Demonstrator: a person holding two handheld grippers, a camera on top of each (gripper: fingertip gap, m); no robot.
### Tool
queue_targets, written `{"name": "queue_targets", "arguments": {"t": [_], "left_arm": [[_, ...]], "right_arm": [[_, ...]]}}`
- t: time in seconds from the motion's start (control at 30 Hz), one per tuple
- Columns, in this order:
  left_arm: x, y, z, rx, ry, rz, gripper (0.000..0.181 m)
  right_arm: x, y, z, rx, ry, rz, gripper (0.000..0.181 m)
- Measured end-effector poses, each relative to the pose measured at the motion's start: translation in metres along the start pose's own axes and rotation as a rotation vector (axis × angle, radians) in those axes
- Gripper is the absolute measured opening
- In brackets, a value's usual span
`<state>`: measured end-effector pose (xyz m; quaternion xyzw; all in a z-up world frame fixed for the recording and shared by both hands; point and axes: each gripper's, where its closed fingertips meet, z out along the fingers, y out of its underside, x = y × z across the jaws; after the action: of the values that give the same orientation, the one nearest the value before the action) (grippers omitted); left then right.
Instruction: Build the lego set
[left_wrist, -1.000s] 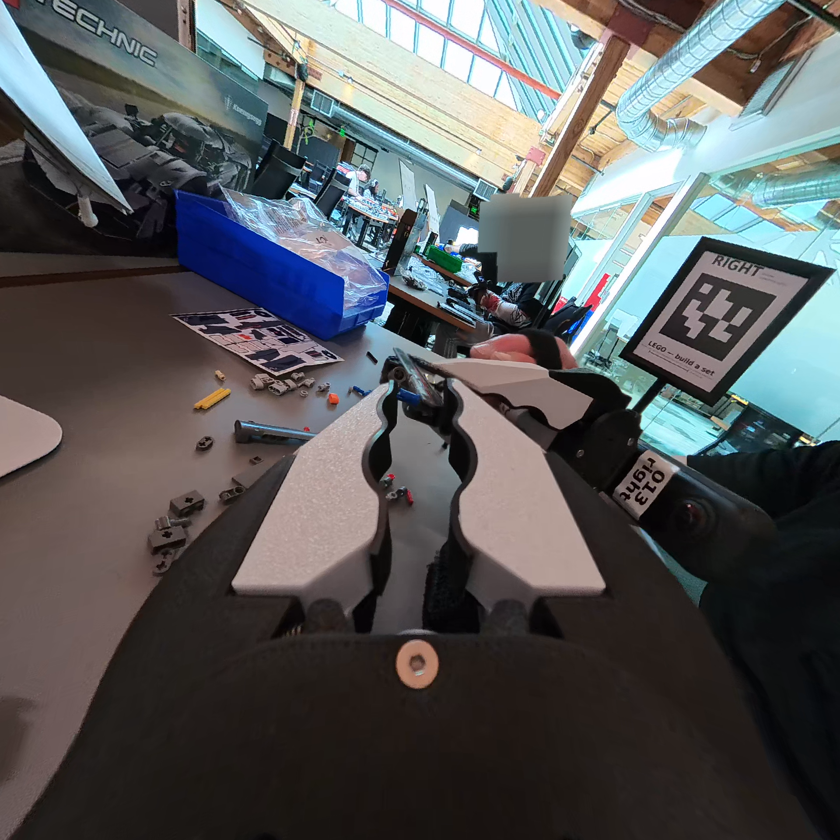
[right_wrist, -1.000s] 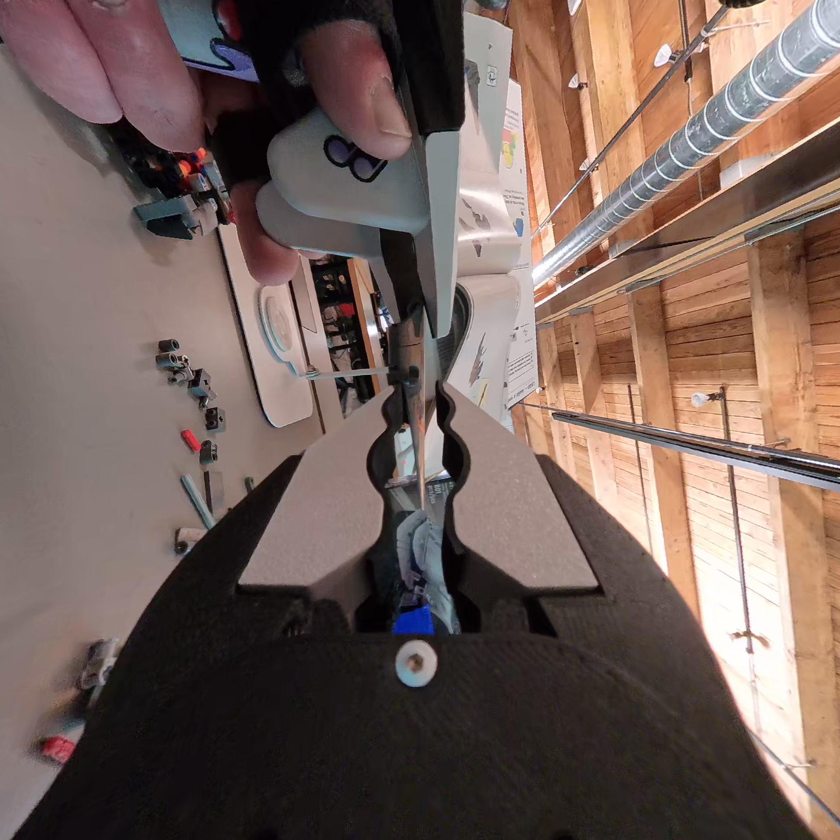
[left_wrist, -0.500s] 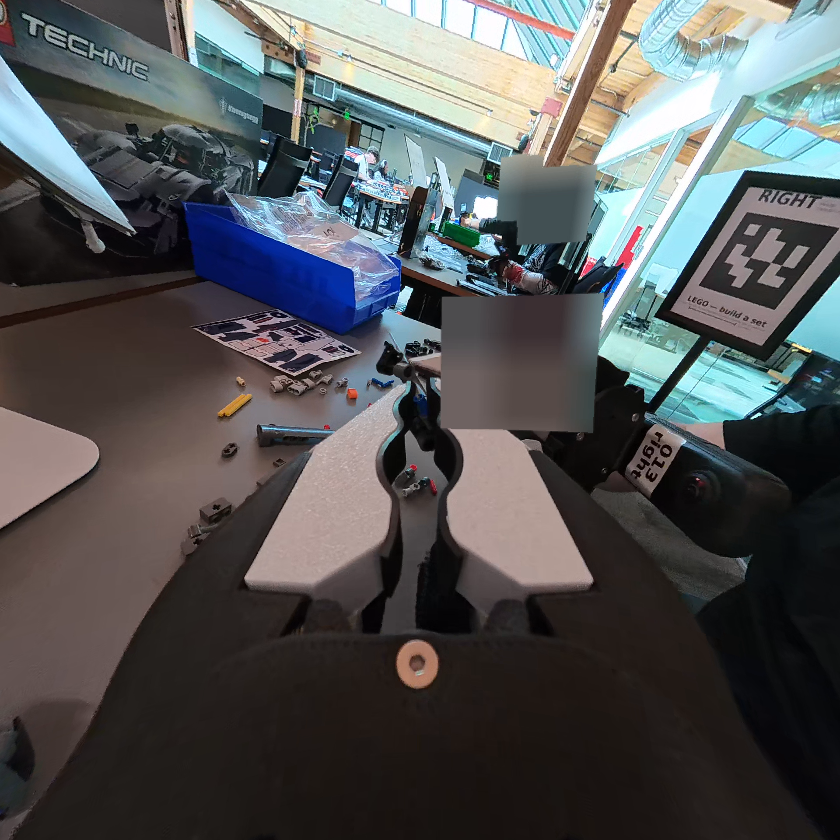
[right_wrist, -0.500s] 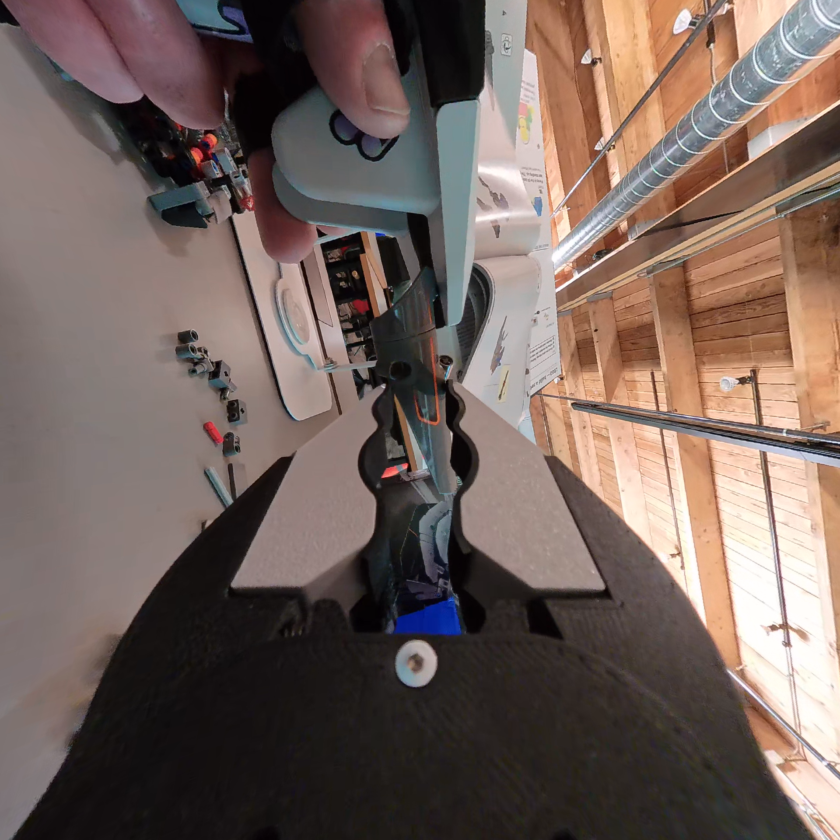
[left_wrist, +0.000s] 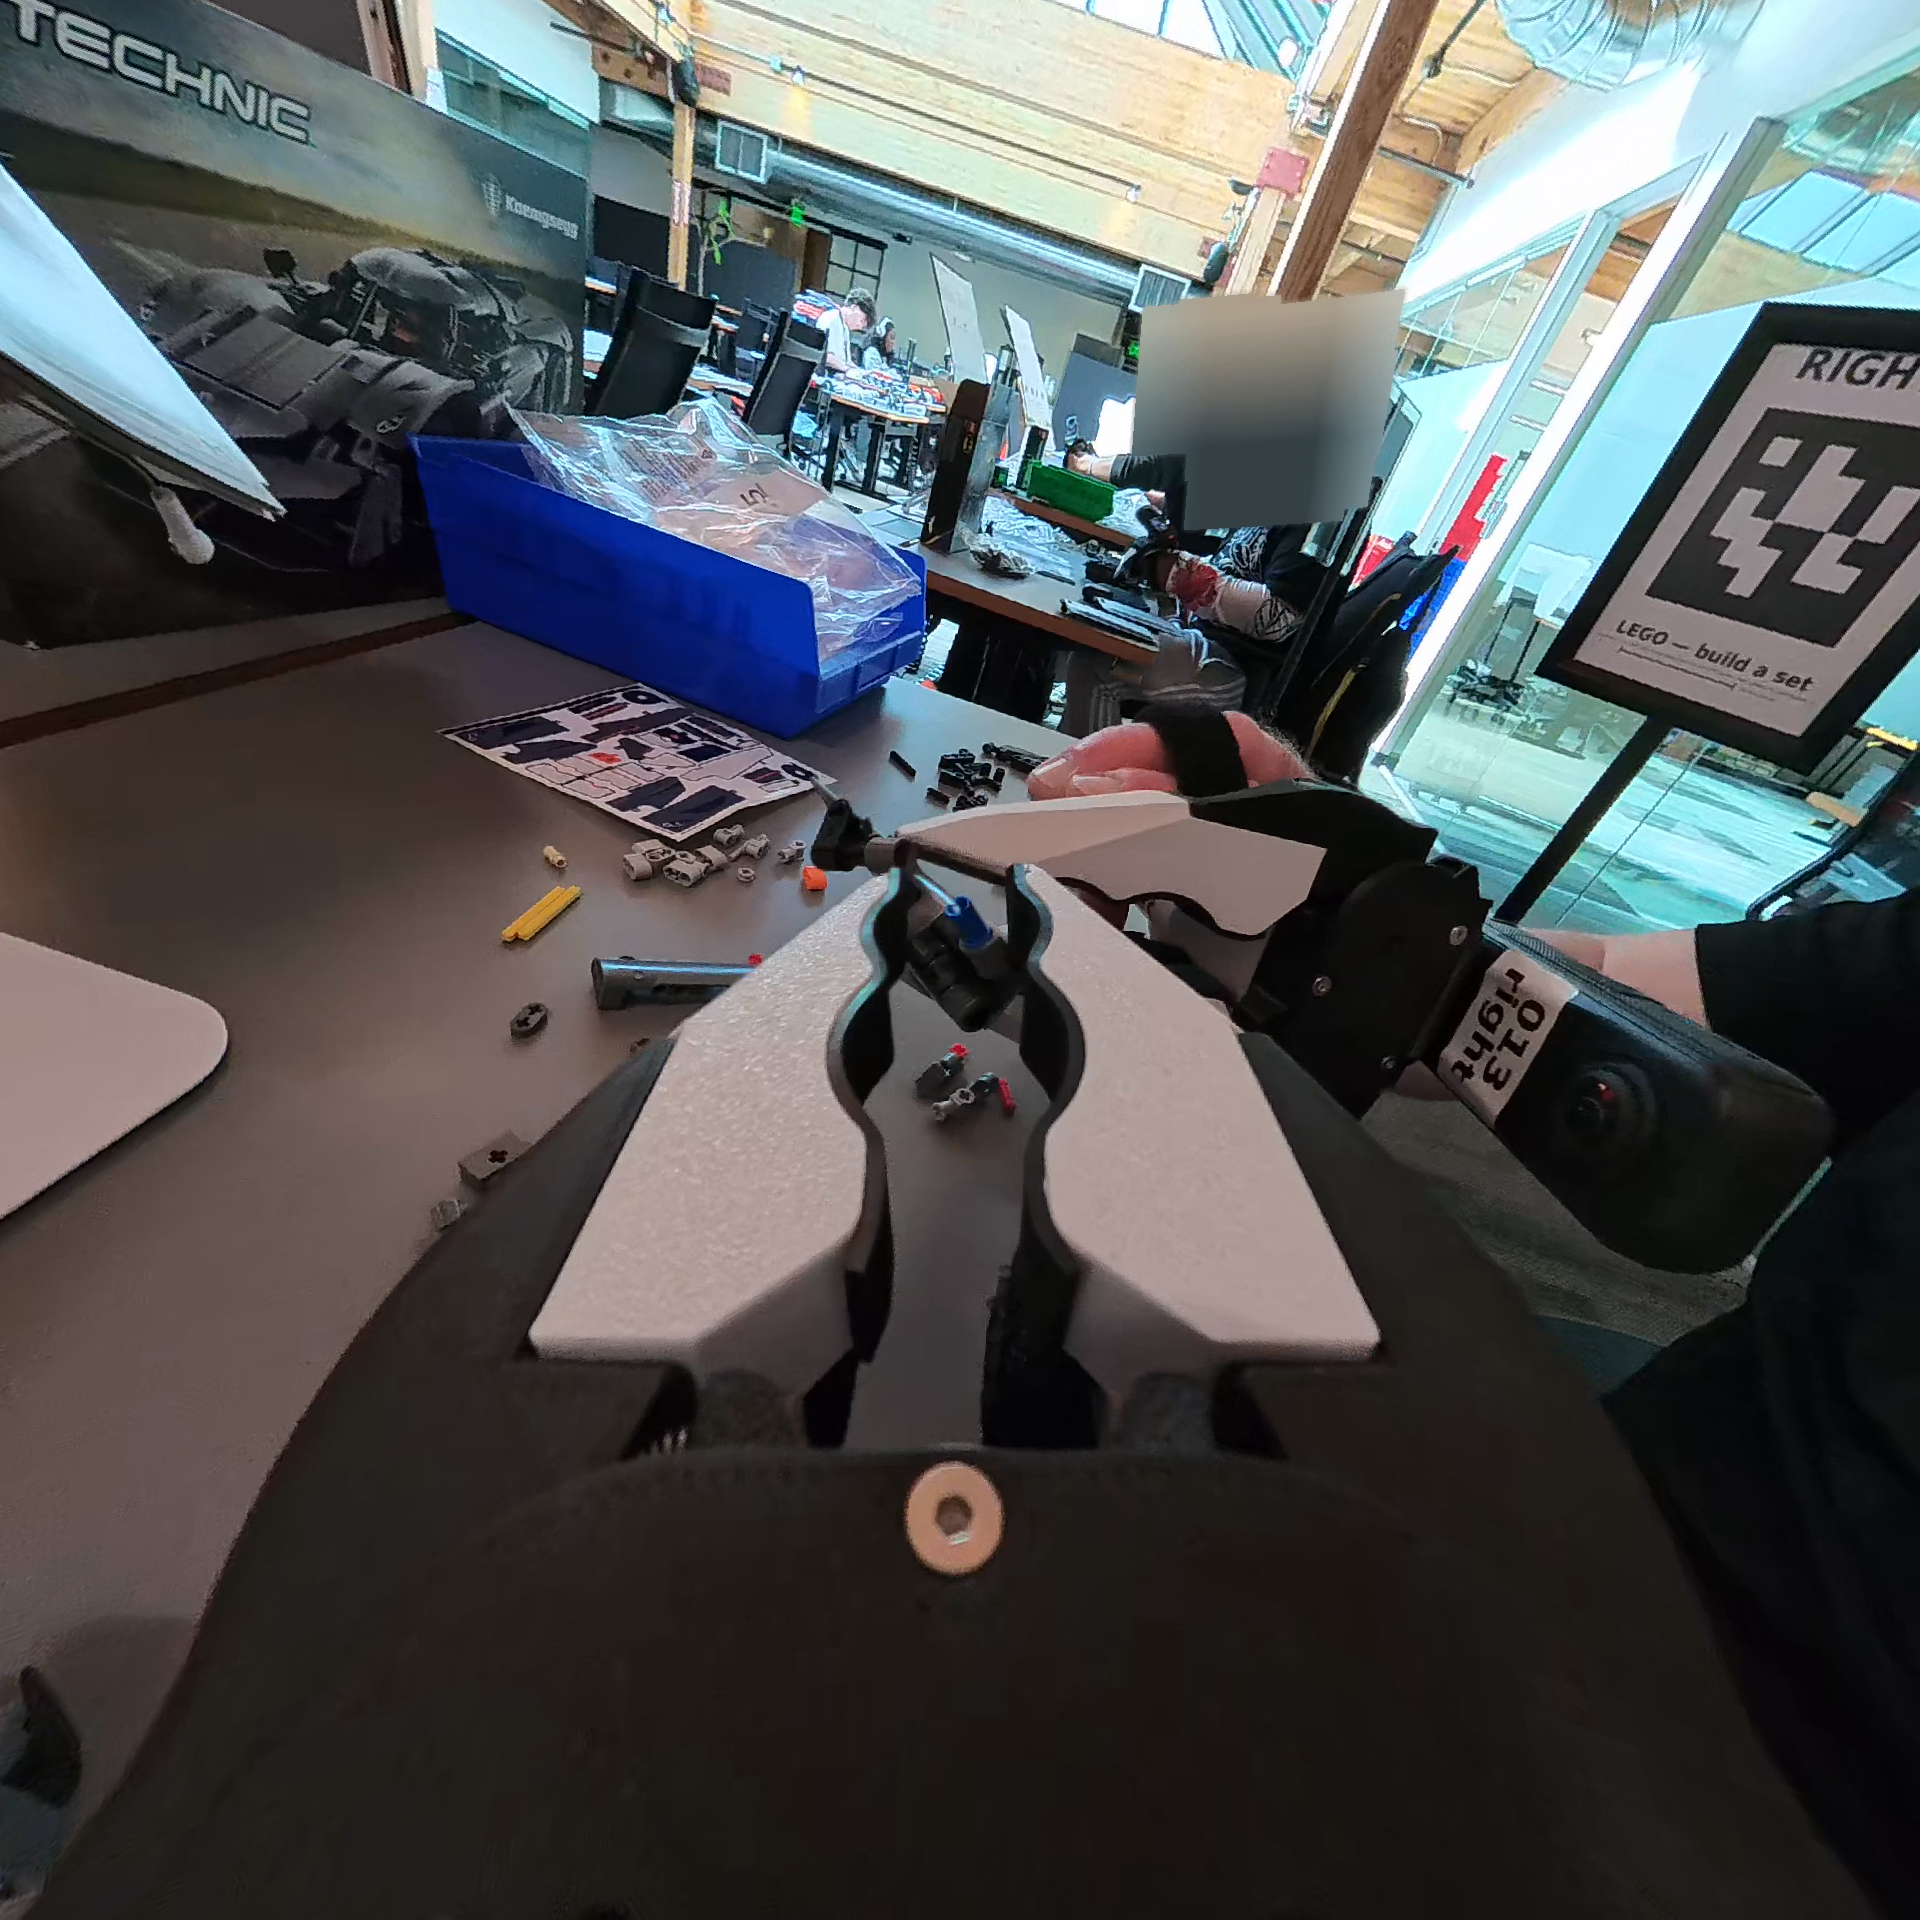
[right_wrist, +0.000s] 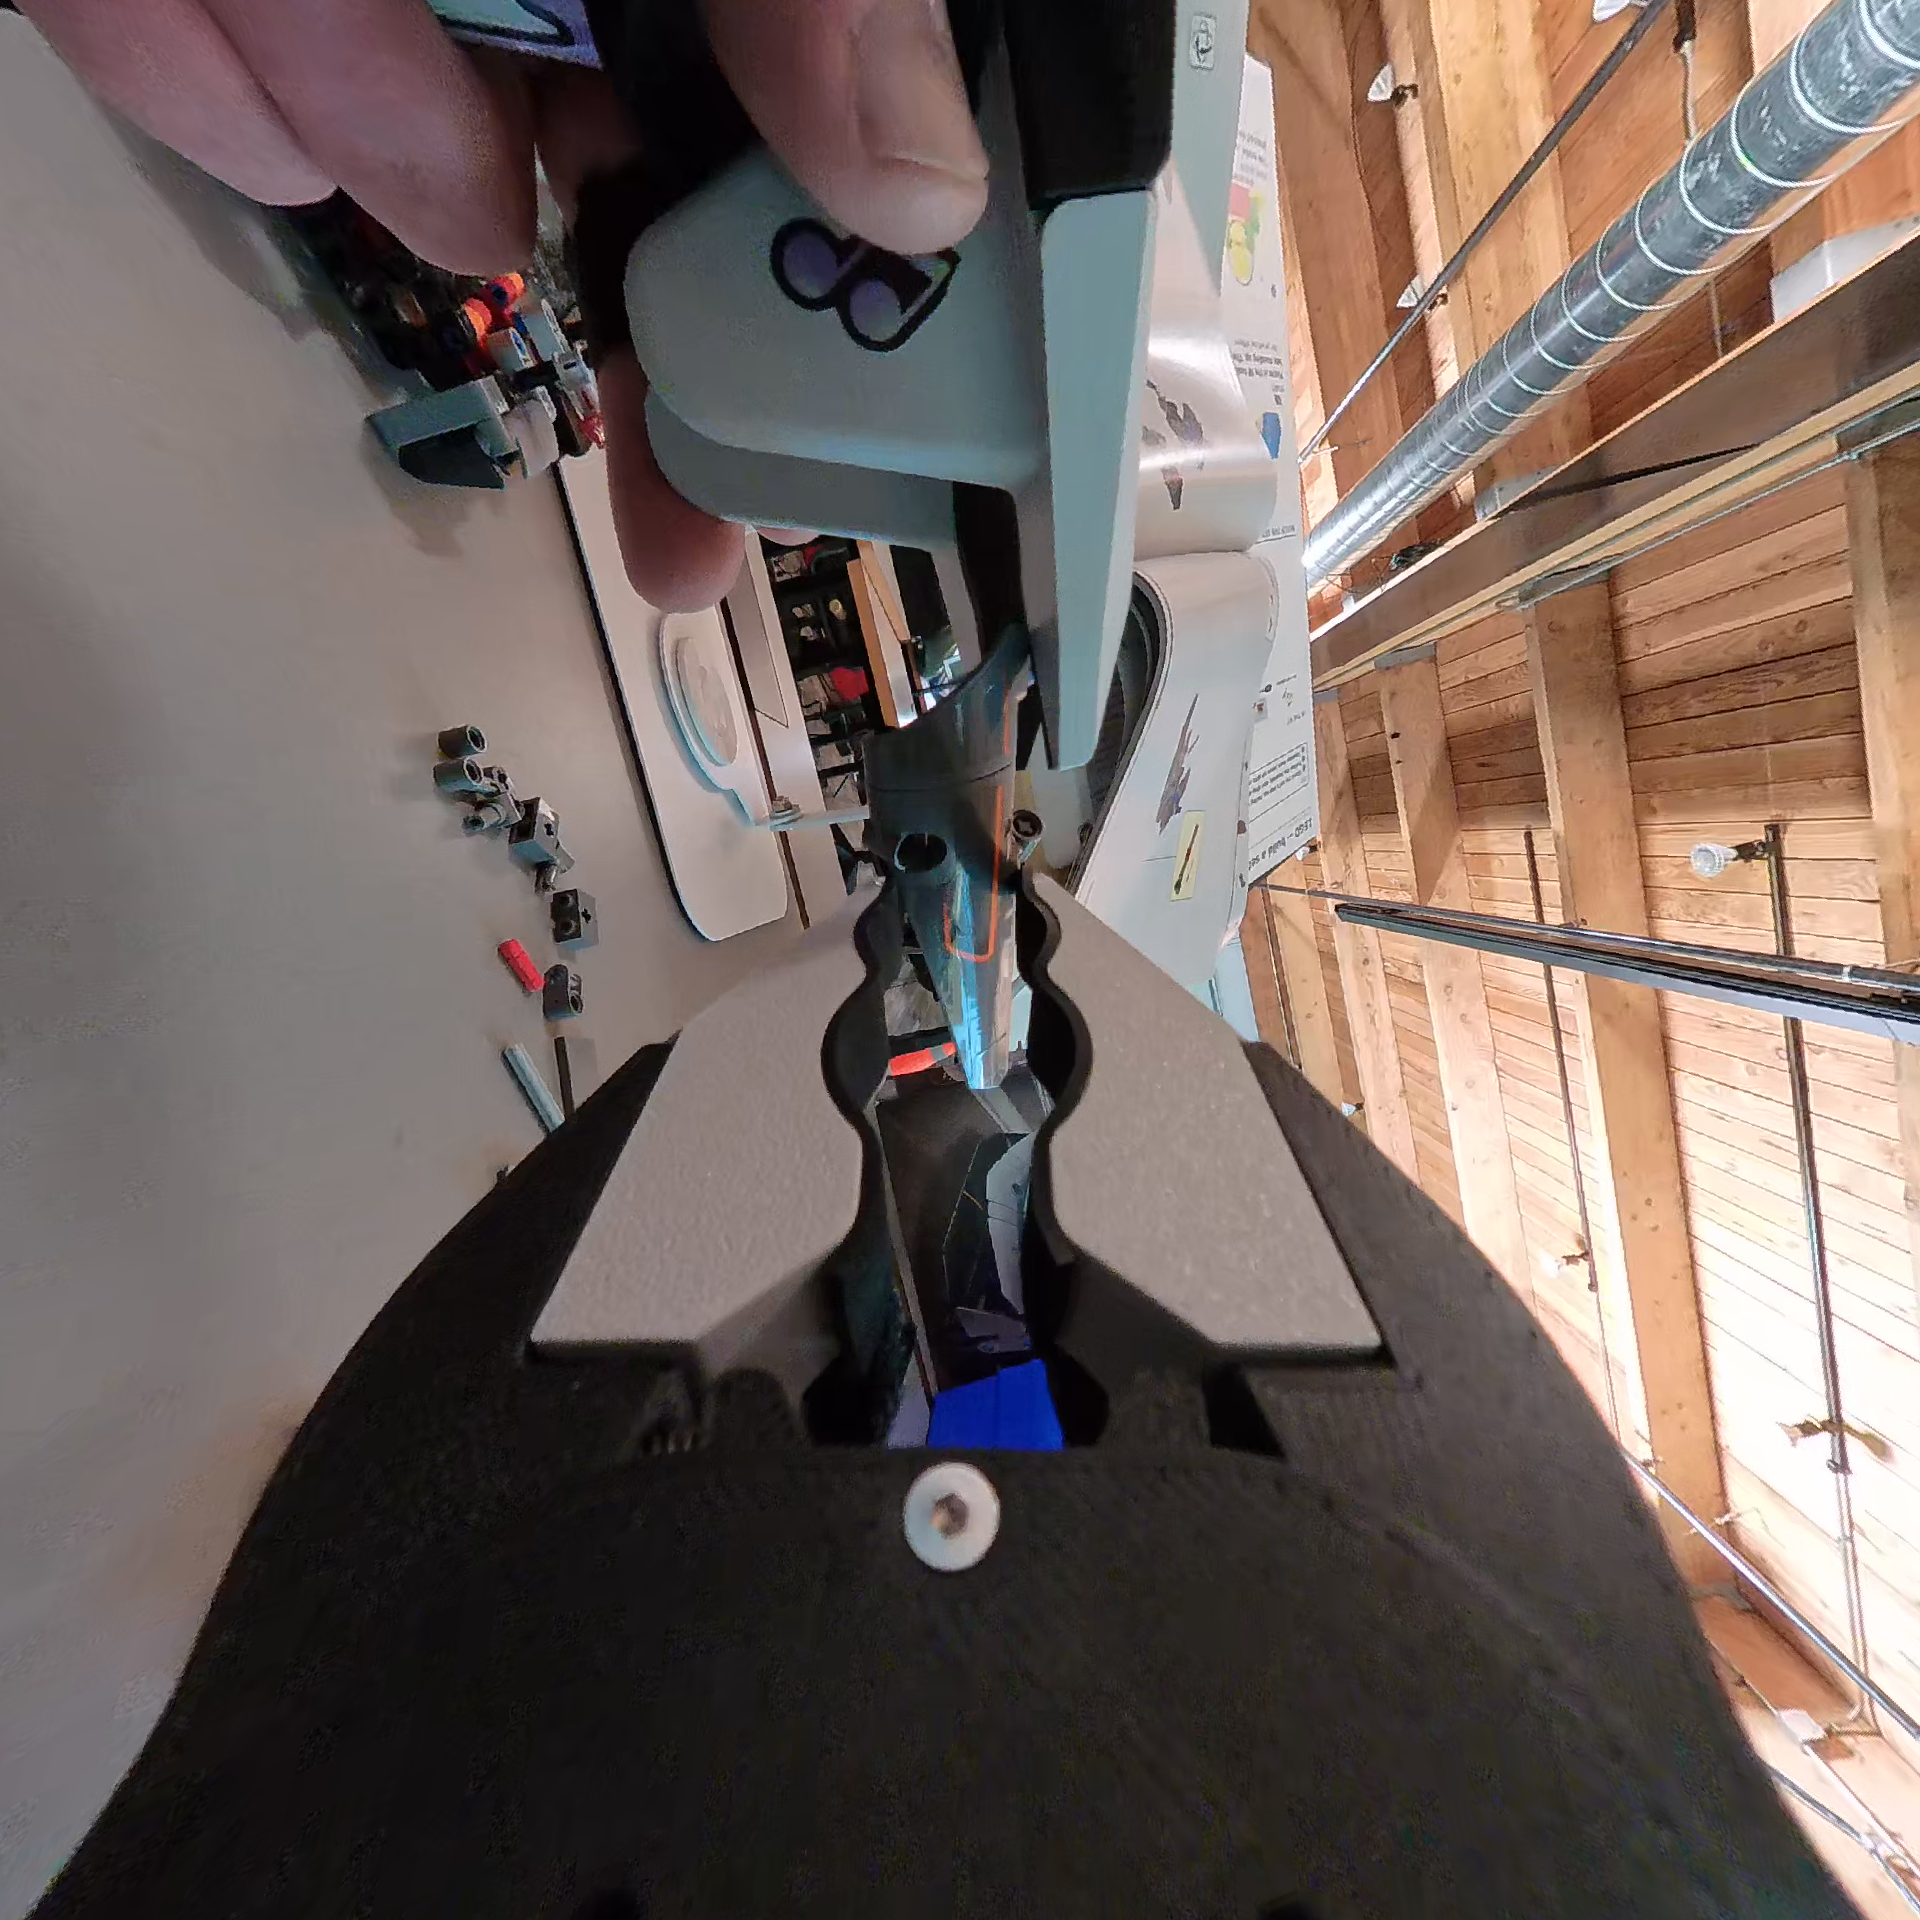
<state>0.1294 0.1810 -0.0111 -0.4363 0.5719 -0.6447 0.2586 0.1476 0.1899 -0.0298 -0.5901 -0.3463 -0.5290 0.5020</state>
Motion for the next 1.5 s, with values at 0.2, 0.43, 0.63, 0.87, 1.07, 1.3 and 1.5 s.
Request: {"name": "queue_targets", "arguments": {"t": [0.2, 0.43, 0.63, 0.87, 1.07, 1.3, 1.5], "left_arm": [[-0.003, 0.0, 0.0, -0.011, -0.044, 0.032, 0.022], [-0.005, 0.005, 0.0, -0.033, -0.031, -0.044, 0.027], [-0.003, 0.005, 0.0, -0.034, -0.001, -0.079, 0.027], [0.003, 0.008, 0.002, -0.047, 0.032, -0.084, 0.032], [0.004, 0.011, 0.004, -0.059, 0.033, -0.078, 0.036], [0.0, 0.015, 0.007, -0.072, 0.001, -0.046, 0.029], [-0.003, 0.018, 0.008, -0.075, -0.007, -0.04, 0.028]], "right_arm": [[0.0, 0.0, 0.0, -0.009, 0.009, 0.005, 0.019], [-0.003, 0.001, 0.001, -0.018, 0.012, -0.004, 0.019], [-0.004, 0.0, 0.001, -0.013, 0.015, -0.009, 0.019], [-0.004, 0.0, 0.001, -0.017, 0.02, -0.012, 0.018], [0.001, 0.001, 0.001, -0.019, 0.05, -0.006, 0.003], [-0.001, 0.001, 0.001, -0.019, 0.038, 0.001, 0.003], [-0.007, 0.004, 0.002, -0.014, -0.018, 0.057, 0.003]]}}
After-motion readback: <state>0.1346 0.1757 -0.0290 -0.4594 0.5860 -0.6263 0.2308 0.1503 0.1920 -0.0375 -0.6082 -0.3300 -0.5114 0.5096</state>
